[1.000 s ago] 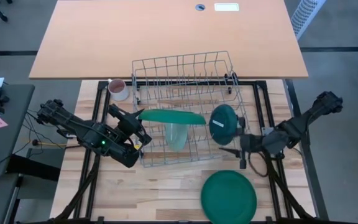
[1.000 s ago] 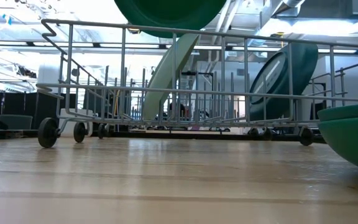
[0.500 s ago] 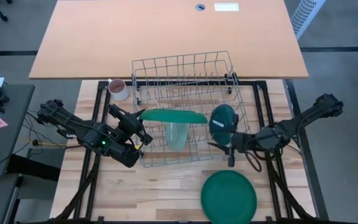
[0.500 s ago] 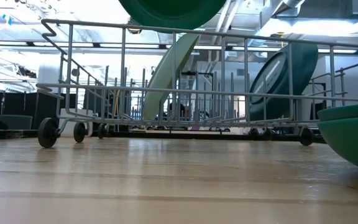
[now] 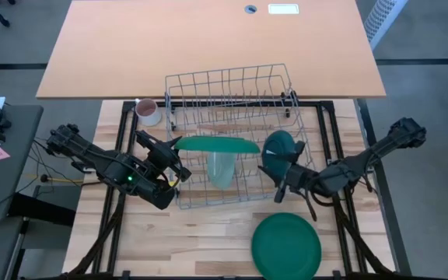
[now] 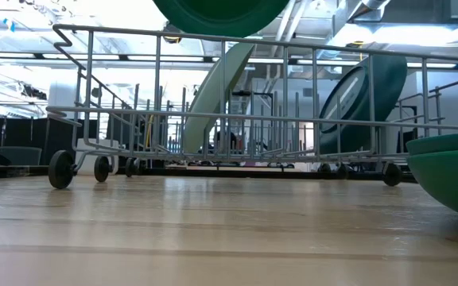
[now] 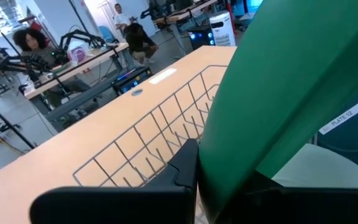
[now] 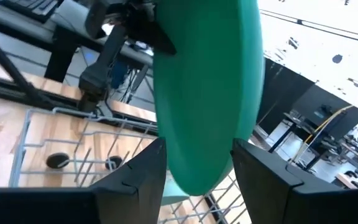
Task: Sort dishes
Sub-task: Put a green plate in the dish rack
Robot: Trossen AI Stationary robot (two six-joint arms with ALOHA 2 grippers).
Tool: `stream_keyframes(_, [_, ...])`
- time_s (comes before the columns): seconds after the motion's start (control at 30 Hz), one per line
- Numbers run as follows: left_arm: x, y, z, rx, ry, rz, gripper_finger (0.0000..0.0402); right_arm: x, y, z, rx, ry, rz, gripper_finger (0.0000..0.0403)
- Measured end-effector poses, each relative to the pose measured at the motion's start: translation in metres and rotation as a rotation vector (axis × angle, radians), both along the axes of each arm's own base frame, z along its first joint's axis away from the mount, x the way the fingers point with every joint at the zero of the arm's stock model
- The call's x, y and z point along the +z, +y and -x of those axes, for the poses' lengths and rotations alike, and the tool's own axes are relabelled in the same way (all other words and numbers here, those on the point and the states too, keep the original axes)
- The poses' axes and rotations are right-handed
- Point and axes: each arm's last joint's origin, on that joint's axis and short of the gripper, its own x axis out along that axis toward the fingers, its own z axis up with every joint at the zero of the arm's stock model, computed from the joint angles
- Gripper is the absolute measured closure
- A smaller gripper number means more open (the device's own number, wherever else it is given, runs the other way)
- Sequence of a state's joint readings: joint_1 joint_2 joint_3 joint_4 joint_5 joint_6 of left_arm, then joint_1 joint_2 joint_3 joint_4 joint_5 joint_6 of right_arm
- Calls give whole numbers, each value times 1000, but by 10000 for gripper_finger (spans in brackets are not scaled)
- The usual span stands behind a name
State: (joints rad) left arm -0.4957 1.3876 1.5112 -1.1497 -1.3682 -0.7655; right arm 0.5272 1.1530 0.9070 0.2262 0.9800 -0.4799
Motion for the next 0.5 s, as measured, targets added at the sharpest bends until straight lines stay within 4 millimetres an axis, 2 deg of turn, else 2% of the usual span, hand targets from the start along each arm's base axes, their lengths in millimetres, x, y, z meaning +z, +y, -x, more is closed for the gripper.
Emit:
stream_keyframes(0.37, [1,-2,-4,-9,-22,16,391,2,-3,-1,-16,-25,-24,217])
stream_keyframes(0.5, [-1,-5,-9,-22,-23,9,391,2,-3,-1,-14,-92,-161,217])
